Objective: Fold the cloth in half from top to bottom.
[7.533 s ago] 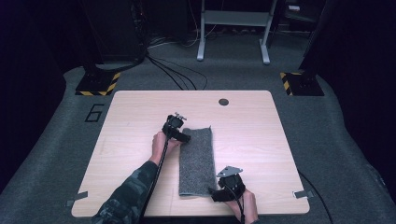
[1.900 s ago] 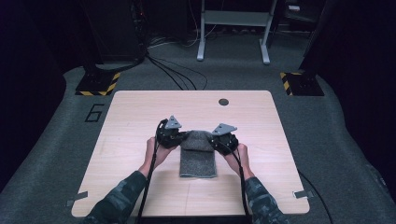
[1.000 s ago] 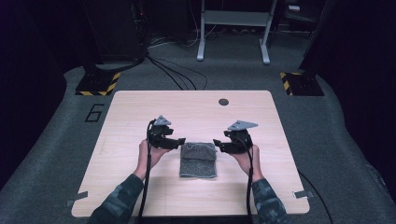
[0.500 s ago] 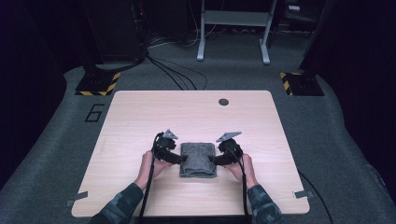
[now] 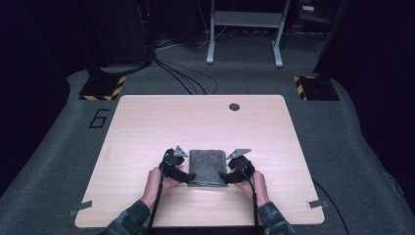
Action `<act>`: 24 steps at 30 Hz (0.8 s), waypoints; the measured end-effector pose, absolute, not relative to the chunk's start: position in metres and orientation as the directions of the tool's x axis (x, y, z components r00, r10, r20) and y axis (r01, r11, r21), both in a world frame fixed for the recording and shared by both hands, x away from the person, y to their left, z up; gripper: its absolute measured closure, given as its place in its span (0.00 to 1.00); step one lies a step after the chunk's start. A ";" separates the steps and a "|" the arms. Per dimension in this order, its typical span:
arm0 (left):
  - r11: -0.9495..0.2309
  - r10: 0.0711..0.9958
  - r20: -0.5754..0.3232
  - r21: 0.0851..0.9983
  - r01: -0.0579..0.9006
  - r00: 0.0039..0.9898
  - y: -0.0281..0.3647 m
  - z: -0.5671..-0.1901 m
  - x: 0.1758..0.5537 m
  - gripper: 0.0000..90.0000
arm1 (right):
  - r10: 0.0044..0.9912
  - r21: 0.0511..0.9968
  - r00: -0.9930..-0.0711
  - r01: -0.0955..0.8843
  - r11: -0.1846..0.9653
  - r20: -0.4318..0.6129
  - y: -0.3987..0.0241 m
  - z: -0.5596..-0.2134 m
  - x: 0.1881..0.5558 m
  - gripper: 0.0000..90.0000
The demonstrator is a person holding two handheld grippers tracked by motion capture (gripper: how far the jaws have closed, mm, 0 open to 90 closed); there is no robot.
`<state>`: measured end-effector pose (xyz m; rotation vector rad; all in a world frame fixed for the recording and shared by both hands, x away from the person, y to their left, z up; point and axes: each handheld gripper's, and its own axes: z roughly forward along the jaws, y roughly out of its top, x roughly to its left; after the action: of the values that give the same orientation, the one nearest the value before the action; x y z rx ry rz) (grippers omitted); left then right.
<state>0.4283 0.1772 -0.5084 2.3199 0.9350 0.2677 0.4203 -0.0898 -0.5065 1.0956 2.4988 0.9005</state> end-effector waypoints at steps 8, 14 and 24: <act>-0.525 0.693 -0.062 0.640 0.561 0.718 0.186 -0.500 0.428 0.18 | 0.740 0.655 -0.673 0.557 0.511 -0.004 -0.097 -0.502 0.420 0.32; -0.493 0.730 -0.032 0.667 0.558 0.683 0.178 -0.482 0.462 0.18 | 0.777 0.689 -0.628 0.579 0.435 0.037 -0.098 -0.488 0.447 0.32; -0.533 0.755 0.020 0.600 0.597 0.655 0.170 -0.506 0.490 0.18 | 0.804 0.629 -0.595 0.629 0.457 0.011 -0.090 -0.508 0.474 0.32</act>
<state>0.4900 0.1696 -0.5063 2.3135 1.0467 0.3748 0.4739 -0.0902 -0.5080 1.2271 2.4226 0.8643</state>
